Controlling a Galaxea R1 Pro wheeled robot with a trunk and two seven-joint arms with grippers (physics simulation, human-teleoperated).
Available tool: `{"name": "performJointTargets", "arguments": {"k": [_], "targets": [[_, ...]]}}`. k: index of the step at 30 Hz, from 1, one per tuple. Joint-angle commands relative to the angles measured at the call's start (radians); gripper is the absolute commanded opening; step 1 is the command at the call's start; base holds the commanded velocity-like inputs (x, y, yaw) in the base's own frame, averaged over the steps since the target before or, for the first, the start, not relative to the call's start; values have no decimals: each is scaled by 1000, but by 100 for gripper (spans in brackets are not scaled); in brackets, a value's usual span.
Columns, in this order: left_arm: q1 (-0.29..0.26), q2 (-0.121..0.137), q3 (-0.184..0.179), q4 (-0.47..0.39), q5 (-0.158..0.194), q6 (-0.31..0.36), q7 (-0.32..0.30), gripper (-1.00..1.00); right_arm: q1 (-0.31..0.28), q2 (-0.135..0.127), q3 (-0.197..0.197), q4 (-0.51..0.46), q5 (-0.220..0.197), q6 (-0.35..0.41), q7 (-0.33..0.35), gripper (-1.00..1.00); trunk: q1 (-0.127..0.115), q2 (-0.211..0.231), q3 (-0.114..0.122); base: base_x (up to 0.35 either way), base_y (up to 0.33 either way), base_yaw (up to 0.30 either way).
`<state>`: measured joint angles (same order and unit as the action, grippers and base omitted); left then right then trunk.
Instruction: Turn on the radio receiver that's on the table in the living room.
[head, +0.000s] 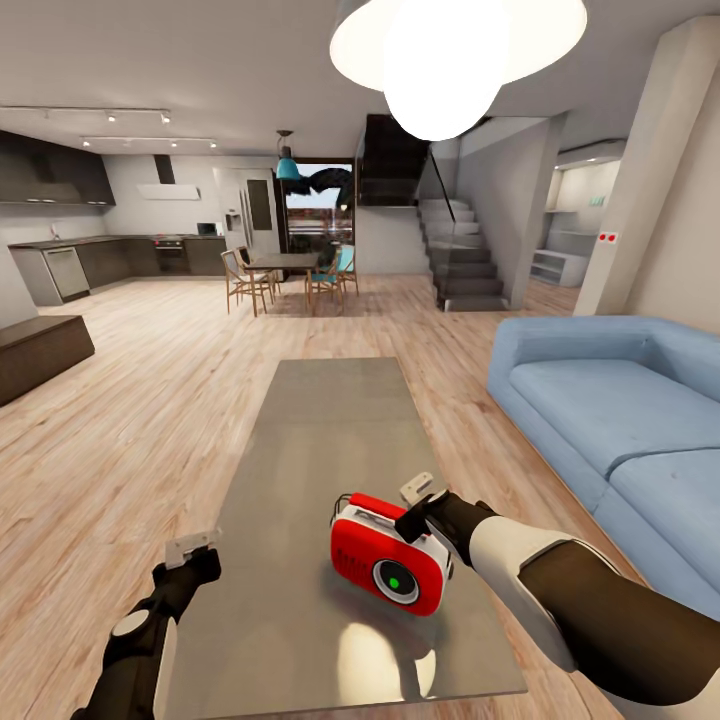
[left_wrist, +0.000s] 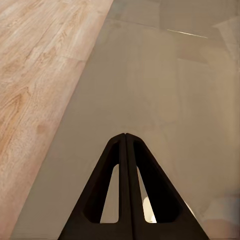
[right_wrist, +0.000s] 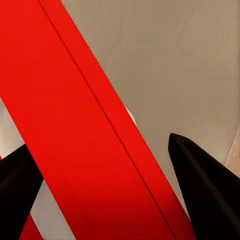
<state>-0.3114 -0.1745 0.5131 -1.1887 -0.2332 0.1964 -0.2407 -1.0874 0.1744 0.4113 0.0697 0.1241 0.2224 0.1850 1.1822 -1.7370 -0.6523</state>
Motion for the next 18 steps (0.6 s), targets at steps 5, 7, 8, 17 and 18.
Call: {"name": "performJointTargets", "arguments": {"k": [5,7,8,17,18], "targets": [[0,0,-28,24,-1,0,3,-100,0,0,-5,-1,-1,0,0,-100,0,0,0,0,0,0],[0,0,-31,25,-1,0,3,-100,0,0,-5,-1,-1,1,-2,-100,0,0,0,0,0,0],[0,0,-32,25,-1,0,3,-100,0,0,-5,-1,-1,2,-2,-100,0,0,0,0,0,0],[0,0,-33,27,-1,0,3,-100,0,0,-5,1,-2,9,-6,-100,11,-21,-9,0,0,0],[0,0,-33,27,-1,0,4,-100,0,0,-5,1,-2,9,-7,-100,15,-28,-12,0,0,0]]}}
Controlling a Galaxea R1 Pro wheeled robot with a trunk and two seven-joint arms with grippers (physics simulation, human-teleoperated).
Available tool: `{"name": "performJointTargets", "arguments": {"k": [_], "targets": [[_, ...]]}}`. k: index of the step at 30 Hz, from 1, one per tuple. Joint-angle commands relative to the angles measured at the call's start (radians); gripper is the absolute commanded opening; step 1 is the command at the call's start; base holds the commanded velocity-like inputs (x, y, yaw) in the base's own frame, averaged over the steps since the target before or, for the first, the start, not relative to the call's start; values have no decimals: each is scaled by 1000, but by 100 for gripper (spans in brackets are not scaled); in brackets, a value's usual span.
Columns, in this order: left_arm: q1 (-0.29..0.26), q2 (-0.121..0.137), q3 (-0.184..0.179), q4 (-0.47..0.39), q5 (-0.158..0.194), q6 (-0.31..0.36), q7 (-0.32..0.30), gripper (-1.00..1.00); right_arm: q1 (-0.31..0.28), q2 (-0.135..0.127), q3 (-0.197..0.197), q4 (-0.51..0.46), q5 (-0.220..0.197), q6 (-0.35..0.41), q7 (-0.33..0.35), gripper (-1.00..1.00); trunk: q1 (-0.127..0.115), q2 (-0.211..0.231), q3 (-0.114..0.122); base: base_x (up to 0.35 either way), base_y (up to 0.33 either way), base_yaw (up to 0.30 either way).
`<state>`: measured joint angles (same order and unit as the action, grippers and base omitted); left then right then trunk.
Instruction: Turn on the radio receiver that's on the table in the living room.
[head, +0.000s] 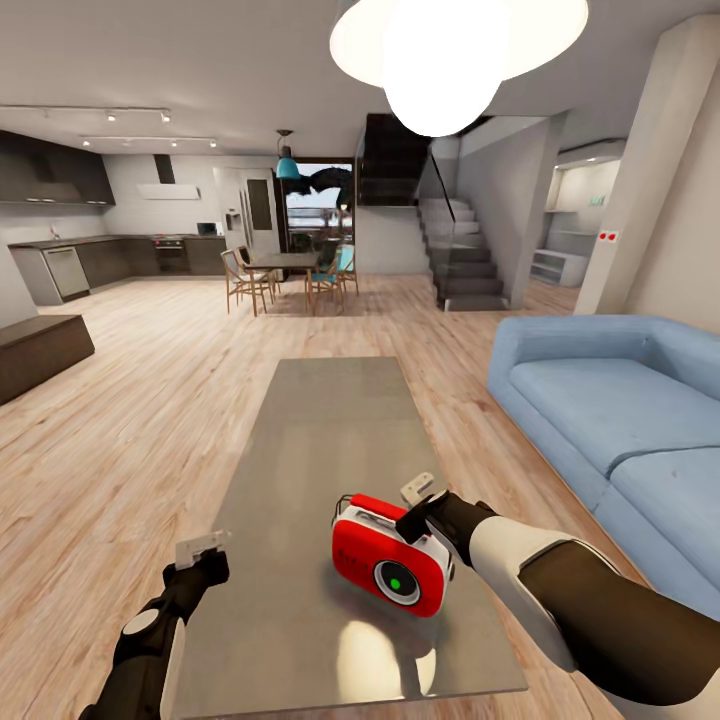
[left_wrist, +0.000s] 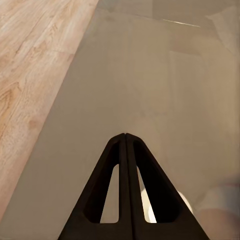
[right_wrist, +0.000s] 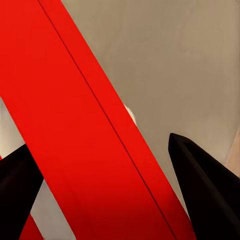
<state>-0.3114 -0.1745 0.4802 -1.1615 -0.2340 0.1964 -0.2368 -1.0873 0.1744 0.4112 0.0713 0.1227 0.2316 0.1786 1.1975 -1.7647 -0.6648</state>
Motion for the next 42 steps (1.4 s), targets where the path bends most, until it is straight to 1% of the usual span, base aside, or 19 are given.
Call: {"name": "performJointTargets", "arguments": {"k": [1,9,11,23,25,34,35,42], "targets": [[0,0,0,0,0,0,0,-100,0,0,-5,-1,-1,0,0,-100,0,0,0,0,0,0],[0,0,-1,0,1,0,1,-100,0,0,-4,-1,-2,1,-1,-100,0,0,0,0,0,0],[0,0,0,0,1,0,1,-100,0,0,-4,-1,-2,2,-1,-100,8,-14,-6,0,0,0],[0,0,-2,0,1,0,1,-100,0,0,-5,-1,-3,2,-1,-100,8,-14,-6,0,0,0],[0,0,-2,0,1,0,1,-100,0,0,-5,-1,-3,2,-1,-100,15,-28,-13,0,0,0],[0,0,-2,1,1,0,0,-100,0,0,-5,-1,-3,2,-1,-100,15,-28,-13,0,0,0],[0,0,-2,1,1,0,0,-100,0,0,-5,-1,-3,2,-1,100,15,-28,-13,0,0,0],[0,0,-2,2,1,0,0,-100,0,0,-5,-1,-3,2,-1,100,15,-28,-13,0,0,0]]}}
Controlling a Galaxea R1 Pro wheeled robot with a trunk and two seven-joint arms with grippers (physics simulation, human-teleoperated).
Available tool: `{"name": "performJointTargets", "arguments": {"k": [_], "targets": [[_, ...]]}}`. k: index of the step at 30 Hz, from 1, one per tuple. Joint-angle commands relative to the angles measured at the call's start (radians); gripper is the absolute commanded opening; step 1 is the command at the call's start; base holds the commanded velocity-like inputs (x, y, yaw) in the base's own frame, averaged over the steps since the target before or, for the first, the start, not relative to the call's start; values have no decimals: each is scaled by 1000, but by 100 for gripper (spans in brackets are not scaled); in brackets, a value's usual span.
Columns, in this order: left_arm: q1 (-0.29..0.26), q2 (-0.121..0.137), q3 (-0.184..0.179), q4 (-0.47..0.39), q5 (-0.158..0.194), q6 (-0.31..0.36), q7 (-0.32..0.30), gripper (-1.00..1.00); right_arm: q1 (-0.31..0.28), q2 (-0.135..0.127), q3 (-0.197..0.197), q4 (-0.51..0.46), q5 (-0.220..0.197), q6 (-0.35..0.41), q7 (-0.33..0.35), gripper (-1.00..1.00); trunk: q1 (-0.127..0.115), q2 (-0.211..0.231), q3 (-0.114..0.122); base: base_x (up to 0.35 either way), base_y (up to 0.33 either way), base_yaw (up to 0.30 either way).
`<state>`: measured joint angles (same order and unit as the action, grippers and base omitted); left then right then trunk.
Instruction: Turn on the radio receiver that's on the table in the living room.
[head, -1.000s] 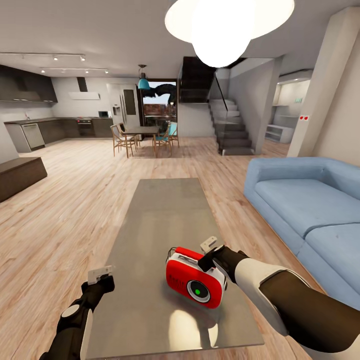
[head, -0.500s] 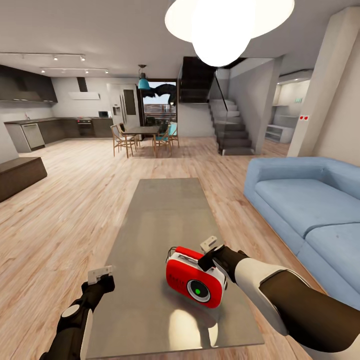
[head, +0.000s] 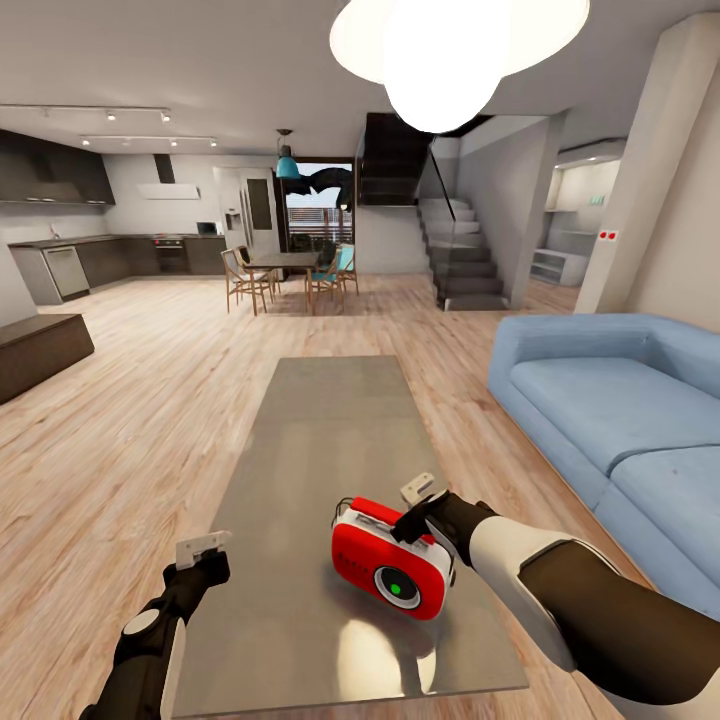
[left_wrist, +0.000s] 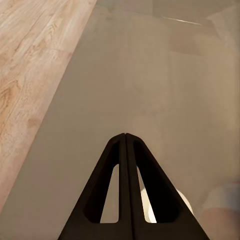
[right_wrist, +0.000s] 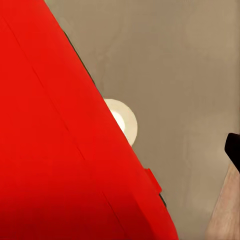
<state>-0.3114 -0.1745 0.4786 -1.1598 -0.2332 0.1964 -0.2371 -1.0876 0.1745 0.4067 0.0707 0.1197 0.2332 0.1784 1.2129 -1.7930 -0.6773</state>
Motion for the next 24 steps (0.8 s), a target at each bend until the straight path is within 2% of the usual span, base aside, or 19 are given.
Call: {"name": "performJointTargets", "arguments": {"k": [1,24], "targets": [[0,0,0,0,0,0,0,-100,0,0,0,0,0,0,0,100,0,0,0,0,0,0],[0,0,0,0,-3,-2,-1,-100,0,0,0,0,1,0,0,100,0,0,0,0,0,0]]}}
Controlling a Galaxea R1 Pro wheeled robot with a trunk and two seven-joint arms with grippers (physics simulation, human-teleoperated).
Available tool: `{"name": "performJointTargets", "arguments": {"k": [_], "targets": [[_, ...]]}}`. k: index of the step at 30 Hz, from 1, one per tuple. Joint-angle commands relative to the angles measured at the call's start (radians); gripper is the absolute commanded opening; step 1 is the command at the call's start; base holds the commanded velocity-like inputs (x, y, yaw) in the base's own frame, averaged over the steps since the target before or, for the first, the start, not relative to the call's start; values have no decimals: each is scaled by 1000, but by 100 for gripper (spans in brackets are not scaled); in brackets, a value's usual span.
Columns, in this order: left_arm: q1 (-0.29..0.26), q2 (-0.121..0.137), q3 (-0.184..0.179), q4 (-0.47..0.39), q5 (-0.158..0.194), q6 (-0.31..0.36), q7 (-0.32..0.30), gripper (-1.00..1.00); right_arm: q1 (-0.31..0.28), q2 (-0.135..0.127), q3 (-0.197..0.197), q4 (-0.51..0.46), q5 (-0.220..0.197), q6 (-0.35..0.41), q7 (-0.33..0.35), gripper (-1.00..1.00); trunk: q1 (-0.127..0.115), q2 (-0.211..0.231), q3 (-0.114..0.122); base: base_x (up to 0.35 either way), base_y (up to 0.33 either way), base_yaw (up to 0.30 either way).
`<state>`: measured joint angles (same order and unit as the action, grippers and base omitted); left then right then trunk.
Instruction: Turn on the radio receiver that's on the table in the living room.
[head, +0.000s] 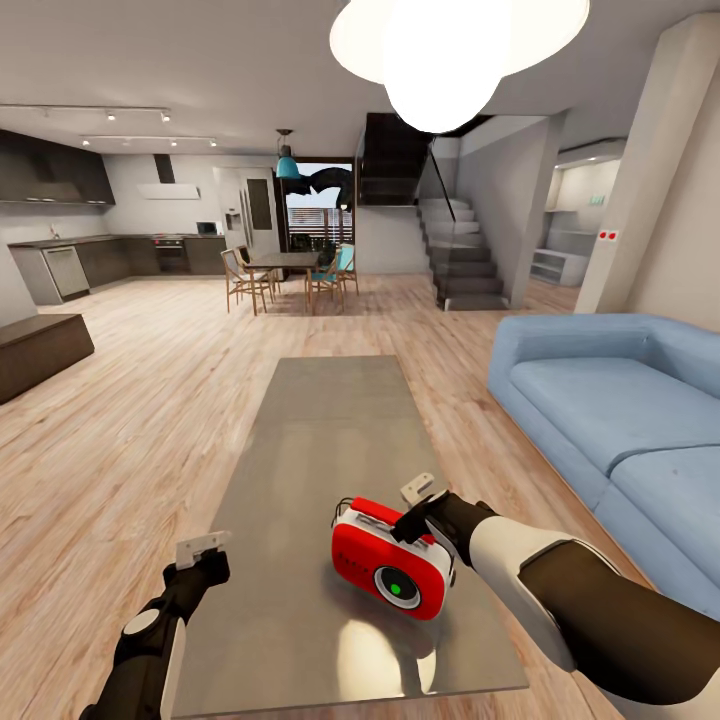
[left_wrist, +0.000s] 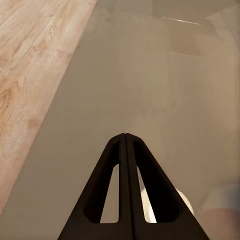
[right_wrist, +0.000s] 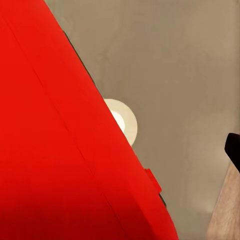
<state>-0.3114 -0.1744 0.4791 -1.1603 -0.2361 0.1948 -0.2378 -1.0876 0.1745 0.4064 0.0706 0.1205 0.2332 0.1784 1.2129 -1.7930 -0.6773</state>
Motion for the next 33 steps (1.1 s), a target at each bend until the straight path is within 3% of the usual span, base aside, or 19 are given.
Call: {"name": "performJointTargets", "arguments": {"k": [1,4,15,23,30,33], "targets": [[0,0,0,0,-1,0,0,-100,0,0,0,0,0,0,0,100,0,0,0,0,0,0],[0,1,1,-1,-1,0,1,-100,0,0,0,0,1,-1,-1,100,-12,21,9,0,0,0],[0,1,1,0,-2,0,2,-100,0,0,0,0,1,-2,-2,100,-12,21,9,0,0,0],[0,0,0,0,-2,-23,2,-100,0,0,0,0,42,-2,-2,100,-31,56,25,0,0,0],[0,0,0,1,-2,-29,2,-100,0,0,0,0,48,-2,-2,100,-58,105,47,0,0,0],[0,0,-1,1,-2,-30,2,-100,0,0,0,0,48,-2,-2,100,-58,105,47,0,0,0]]}}
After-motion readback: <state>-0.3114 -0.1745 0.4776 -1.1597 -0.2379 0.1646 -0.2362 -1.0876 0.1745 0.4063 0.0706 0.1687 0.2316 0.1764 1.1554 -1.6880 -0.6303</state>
